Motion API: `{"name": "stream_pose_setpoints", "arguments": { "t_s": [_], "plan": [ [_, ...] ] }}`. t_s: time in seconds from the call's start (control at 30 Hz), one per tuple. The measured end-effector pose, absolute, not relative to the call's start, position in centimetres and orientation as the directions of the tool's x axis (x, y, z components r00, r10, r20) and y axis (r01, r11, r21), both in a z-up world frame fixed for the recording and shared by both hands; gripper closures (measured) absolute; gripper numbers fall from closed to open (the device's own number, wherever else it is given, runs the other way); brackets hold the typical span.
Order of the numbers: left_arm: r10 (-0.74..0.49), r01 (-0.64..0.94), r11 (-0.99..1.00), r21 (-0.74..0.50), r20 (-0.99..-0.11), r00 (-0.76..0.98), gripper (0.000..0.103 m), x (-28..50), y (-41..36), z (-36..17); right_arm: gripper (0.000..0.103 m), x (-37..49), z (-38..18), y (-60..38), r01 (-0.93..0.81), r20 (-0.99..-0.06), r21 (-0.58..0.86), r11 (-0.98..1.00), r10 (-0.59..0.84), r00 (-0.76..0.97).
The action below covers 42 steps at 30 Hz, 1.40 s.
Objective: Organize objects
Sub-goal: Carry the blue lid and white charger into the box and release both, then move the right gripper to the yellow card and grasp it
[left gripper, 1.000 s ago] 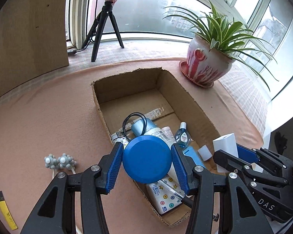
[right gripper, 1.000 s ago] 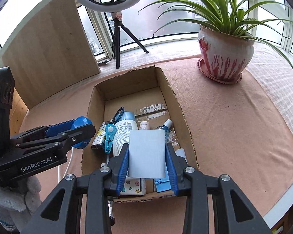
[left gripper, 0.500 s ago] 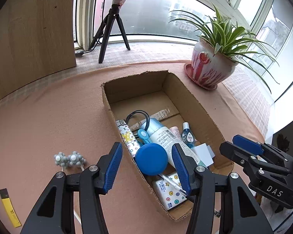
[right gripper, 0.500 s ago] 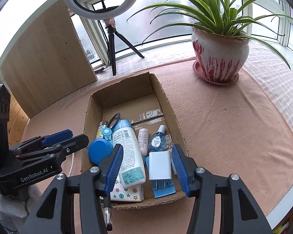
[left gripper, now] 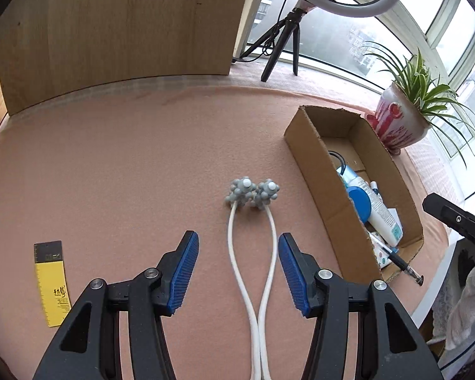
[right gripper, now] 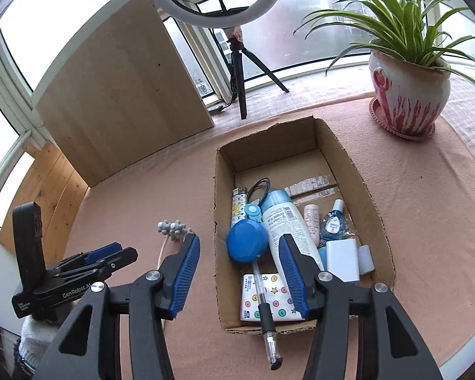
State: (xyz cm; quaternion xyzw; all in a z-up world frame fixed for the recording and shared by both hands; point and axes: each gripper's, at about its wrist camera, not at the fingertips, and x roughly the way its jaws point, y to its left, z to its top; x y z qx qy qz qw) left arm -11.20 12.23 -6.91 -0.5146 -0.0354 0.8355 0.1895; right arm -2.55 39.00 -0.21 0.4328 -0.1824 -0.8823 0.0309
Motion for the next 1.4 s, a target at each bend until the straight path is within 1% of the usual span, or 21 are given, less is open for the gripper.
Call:
{"name": "stream_pose_setpoints", "arguments": {
  "t_s": [0.2,0.53,0.8,1.03,1.17,1.33,1.37,1.4],
  "plan": [
    [0.325,-0.212,-0.942,-0.26,-0.862,-0.389,0.047,-10.0,8.0,-8.7,0.055,-4.1,-0.8,34.2,-0.008,-0.761,0.366,-0.931,-0.294,-0.578],
    [0.259,-0.086,-0.965,-0.246,-0.878,-0.401,0.047,-8.9,0.0,-10.3,0.055,-6.9,-2.7,25.3,0.151,-0.787,0.402,-0.903,-0.425,-0.447],
    [0.241,-0.005,-0.966,-0.26,-0.889,-0.39,0.047,-7.0,-7.5,-11.8,0.055,-9.2,-5.5,17.2,0.199,-0.816,0.447,-0.872,-0.489,-0.308],
    [0.273,0.001,-0.955,-0.296,-0.884,-0.381,0.047,-5.0,-11.2,-12.4,0.054,-11.8,-8.0,9.5,0.237,-0.859,0.426,-0.873,-0.473,-0.199],
    [0.293,0.01,-0.947,-0.321,-0.876,-0.383,0.047,-4.1,-13.0,-12.4,0.054,-12.9,-9.6,6.4,0.22,-0.877,0.423,-0.879,-0.458,-0.144],
    [0.303,0.023,-0.94,-0.341,-0.863,-0.404,0.047,-3.0,-15.7,-11.9,0.054,-13.5,-11.6,3.7,0.184,-0.908,0.382,-0.906,-0.405,-0.105],
    [0.305,0.025,-0.938,-0.345,-0.861,-0.407,0.047,-2.8,-16.1,-11.9,0.051,-13.6,-11.8,3.4,0.172,-0.911,0.379,-0.909,-0.399,-0.104],
    [0.308,0.027,-0.937,-0.348,-0.859,-0.409,0.047,-2.6,-16.7,-11.8,0.046,-13.6,-11.7,3.2,0.167,-0.91,0.374,-0.912,-0.395,-0.121]
  ]
}}
